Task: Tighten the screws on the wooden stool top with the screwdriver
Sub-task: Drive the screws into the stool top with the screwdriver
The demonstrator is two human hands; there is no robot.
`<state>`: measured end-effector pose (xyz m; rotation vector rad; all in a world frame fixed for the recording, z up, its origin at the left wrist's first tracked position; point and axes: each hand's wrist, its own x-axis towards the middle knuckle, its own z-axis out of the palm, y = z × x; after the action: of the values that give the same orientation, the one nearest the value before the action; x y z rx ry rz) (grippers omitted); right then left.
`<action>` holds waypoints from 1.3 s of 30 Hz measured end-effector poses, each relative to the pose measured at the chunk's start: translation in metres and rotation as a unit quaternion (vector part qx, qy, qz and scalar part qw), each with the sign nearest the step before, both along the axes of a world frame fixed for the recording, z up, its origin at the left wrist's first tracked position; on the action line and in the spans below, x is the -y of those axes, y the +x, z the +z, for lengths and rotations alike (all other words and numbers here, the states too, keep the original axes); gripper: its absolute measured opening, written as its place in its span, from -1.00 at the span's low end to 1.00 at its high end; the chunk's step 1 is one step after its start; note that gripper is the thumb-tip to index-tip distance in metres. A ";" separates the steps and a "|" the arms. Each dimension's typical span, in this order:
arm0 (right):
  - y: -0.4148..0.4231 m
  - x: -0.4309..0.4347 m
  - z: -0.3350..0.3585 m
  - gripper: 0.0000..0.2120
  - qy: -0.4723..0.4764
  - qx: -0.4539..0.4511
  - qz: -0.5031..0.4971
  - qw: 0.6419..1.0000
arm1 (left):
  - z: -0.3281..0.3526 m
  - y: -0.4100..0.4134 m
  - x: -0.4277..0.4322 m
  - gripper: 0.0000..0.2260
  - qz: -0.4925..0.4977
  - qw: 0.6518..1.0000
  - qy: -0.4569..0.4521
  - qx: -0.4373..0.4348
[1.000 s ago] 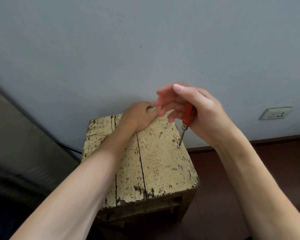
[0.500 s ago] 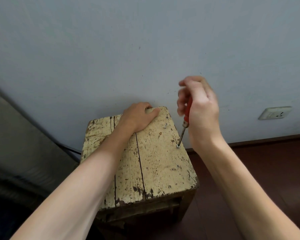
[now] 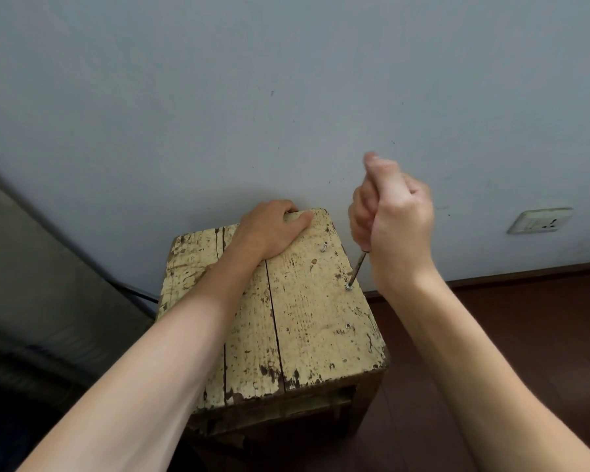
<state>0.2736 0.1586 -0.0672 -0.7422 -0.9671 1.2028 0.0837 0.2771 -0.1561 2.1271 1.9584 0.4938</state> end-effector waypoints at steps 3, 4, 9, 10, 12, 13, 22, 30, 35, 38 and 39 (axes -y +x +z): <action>-0.007 0.005 -0.004 -0.51 -0.007 -0.020 -0.109 0.994 | -0.001 0.000 0.000 -0.47 0.001 1.000 -0.003 0.010; -0.007 0.004 -0.004 -0.53 -0.014 -0.009 -0.104 0.994 | -0.002 0.000 0.000 -0.48 0.001 1.000 -0.002 0.009; 0.012 -0.011 0.001 -0.90 0.025 0.073 0.048 0.996 | -0.001 0.000 0.000 -0.51 0.004 1.000 0.010 0.002; 0.017 -0.015 -0.001 -0.81 0.041 0.085 0.075 0.993 | -0.001 0.000 0.000 -0.50 0.003 1.000 0.010 0.003; 0.029 -0.019 -0.002 -0.75 0.065 0.083 0.139 0.985 | -0.001 0.000 0.000 -0.48 0.003 1.000 0.005 0.006; 0.034 -0.019 -0.001 -0.76 0.070 0.082 0.176 0.978 | -0.001 0.000 0.000 -0.47 0.002 1.000 0.003 0.007; 0.015 -0.008 0.002 -0.40 0.013 0.055 0.094 0.994 | -0.004 -0.001 -0.002 -0.45 0.005 1.000 0.007 0.004; 0.006 -0.006 0.000 -0.67 -0.007 0.046 0.043 0.998 | 0.000 0.000 0.001 -0.46 0.005 1.000 0.003 0.004; 0.036 -0.014 0.002 -0.73 0.056 0.090 0.308 0.946 | 0.003 0.002 0.003 -0.36 0.000 1.000 -0.005 0.002; 0.037 -0.014 0.002 -0.63 0.071 0.140 0.288 0.945 | 0.003 0.002 0.003 -0.32 0.001 1.000 -0.007 0.002; 0.034 -0.013 0.002 -0.59 0.070 0.145 0.269 0.950 | 0.003 0.002 0.003 -0.32 0.001 1.000 -0.005 0.003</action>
<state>0.3079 0.1718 -0.0652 -0.5647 -1.5517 1.4966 0.0855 0.2741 -0.1532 2.1150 1.9573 0.4879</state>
